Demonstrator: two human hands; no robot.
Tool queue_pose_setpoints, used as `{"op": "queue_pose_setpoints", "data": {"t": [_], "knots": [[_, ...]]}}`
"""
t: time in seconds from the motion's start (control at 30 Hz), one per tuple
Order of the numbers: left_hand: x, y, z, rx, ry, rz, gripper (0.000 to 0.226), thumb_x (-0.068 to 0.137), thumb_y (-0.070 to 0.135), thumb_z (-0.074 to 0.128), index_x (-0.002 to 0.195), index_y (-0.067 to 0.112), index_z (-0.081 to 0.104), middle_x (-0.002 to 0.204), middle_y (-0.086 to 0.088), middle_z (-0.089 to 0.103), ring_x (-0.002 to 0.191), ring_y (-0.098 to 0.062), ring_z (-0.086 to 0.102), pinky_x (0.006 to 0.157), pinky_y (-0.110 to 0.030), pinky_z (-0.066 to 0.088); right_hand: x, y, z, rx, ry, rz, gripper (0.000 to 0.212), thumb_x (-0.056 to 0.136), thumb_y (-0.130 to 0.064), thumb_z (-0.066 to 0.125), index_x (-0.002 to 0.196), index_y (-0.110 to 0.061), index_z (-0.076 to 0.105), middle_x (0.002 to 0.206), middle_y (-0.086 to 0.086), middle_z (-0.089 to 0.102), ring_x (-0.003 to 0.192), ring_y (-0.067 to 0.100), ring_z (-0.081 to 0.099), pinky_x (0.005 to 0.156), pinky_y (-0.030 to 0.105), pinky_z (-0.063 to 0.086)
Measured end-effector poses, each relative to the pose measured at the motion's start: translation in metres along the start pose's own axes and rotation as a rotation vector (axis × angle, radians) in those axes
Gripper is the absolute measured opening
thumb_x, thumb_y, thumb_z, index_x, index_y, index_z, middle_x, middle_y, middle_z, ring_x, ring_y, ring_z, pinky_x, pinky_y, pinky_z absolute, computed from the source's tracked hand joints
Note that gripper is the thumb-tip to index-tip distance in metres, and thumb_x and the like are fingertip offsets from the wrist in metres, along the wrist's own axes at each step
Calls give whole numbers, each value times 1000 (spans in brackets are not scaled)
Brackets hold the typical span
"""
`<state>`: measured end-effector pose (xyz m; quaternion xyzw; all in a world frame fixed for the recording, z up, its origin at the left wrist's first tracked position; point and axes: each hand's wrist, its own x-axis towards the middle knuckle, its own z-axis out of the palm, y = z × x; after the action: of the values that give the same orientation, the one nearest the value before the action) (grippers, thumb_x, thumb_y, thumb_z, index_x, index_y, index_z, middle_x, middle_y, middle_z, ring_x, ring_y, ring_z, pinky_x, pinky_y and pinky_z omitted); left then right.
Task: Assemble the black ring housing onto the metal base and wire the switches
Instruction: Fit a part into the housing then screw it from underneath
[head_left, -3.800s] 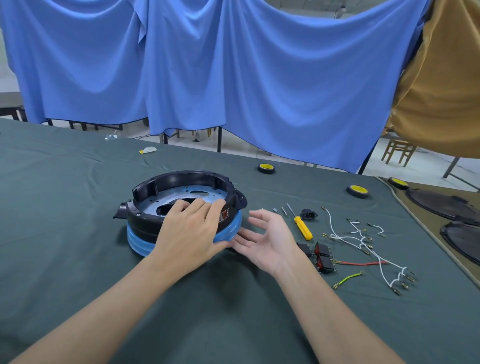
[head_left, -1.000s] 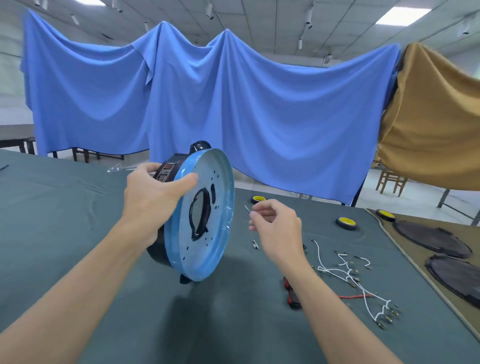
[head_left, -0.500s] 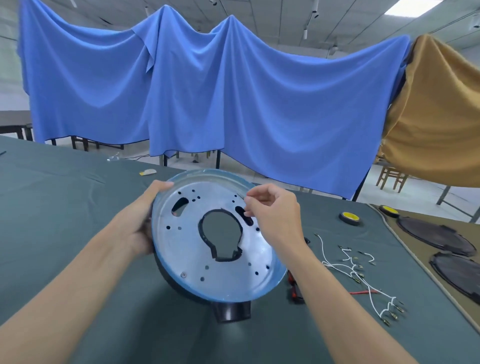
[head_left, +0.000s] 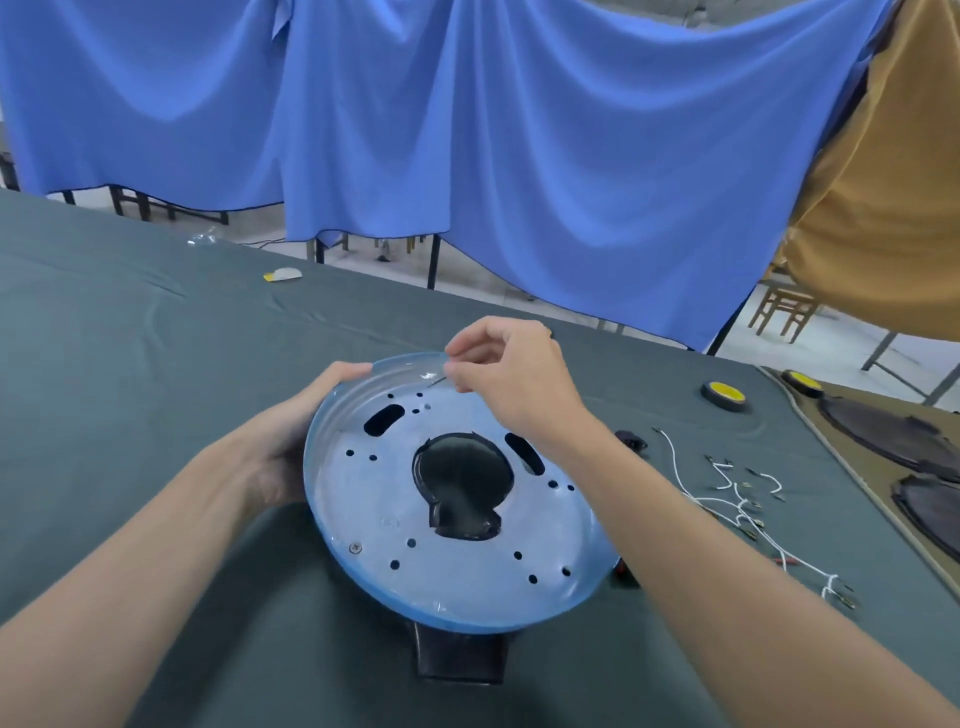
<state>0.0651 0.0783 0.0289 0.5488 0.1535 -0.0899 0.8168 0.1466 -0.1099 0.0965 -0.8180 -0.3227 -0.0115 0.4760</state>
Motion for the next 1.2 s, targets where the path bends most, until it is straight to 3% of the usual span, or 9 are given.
{"op": "queue_pose_setpoints", "data": {"t": [0.1, 0.17, 0.3, 0.4, 0.6, 0.73, 0.9, 1.03, 1.2], "knots": [[11, -1, -9, 7, -59, 8, 44, 54, 60, 86, 78, 25, 75, 88, 1, 73, 76, -21, 70, 65, -32, 56, 14, 0, 12, -102, -78, -76, 14, 84, -4, 65, 87, -17, 67, 81, -2, 72, 77, 12, 67, 88, 27, 49], [17, -3, -16, -18, -93, 8, 45, 55, 59, 86, 81, 23, 77, 89, 0, 74, 78, -21, 71, 64, -32, 57, 22, 2, 20, -168, -120, -134, 16, 85, -3, 62, 91, -18, 66, 81, -4, 70, 81, 13, 66, 96, 33, 47], [23, -5, -27, 12, -132, -1, 44, 69, 56, 79, 94, 20, 78, 96, -4, 74, 83, -22, 72, 66, -32, 57, 36, 8, 27, -273, -195, -227, 21, 87, -2, 58, 101, -16, 65, 81, -6, 69, 78, 10, 64, 83, 21, 49], [21, -4, -23, 23, -98, -13, 40, 80, 56, 66, 95, 20, 78, 96, -6, 74, 81, -22, 72, 63, -30, 57, 41, 11, 30, -316, -243, -254, 26, 86, 1, 54, 104, -16, 63, 81, -7, 69, 81, 13, 65, 84, 25, 51], [21, -8, -14, 35, 137, 68, 59, 92, 52, 56, 136, 13, 55, 110, -7, 64, 83, -22, 66, 61, -29, 54, 44, 10, 37, -396, -312, -335, 28, 86, 3, 53, 108, -13, 62, 83, -5, 70, 79, 16, 64, 79, 26, 49], [20, -9, -12, 23, 137, 46, 58, 92, 52, 57, 135, 14, 56, 110, -8, 63, 87, -24, 63, 69, -34, 52, 44, 9, 40, -477, -362, -369, 27, 88, 1, 54, 109, -14, 61, 84, -7, 70, 75, 8, 56, 80, 19, 45], [20, -7, -13, -4, 98, 73, 45, 90, 51, 59, 120, 17, 63, 101, -5, 67, 78, -20, 68, 60, -28, 55, 48, 6, 41, -538, -399, -377, 28, 88, 0, 52, 111, -15, 60, 81, -12, 65, 74, 3, 51, 74, 12, 35], [17, -3, -17, -17, -67, -7, 37, 77, 54, 66, 85, 19, 79, 91, -5, 74, 77, -20, 71, 63, -30, 57, 48, 3, 42, -523, -440, -359, 28, 86, 0, 55, 108, -14, 61, 85, -7, 69, 71, -2, 55, 72, 8, 42], [19, -4, -20, -30, -106, -3, 39, 79, 54, 66, 85, 18, 79, 92, -5, 75, 78, -20, 72, 63, -31, 58, 49, 1, 41, -478, -448, -339, 28, 83, 1, 58, 105, -14, 65, 89, -1, 73, 75, 2, 62, 76, 16, 49]]}}
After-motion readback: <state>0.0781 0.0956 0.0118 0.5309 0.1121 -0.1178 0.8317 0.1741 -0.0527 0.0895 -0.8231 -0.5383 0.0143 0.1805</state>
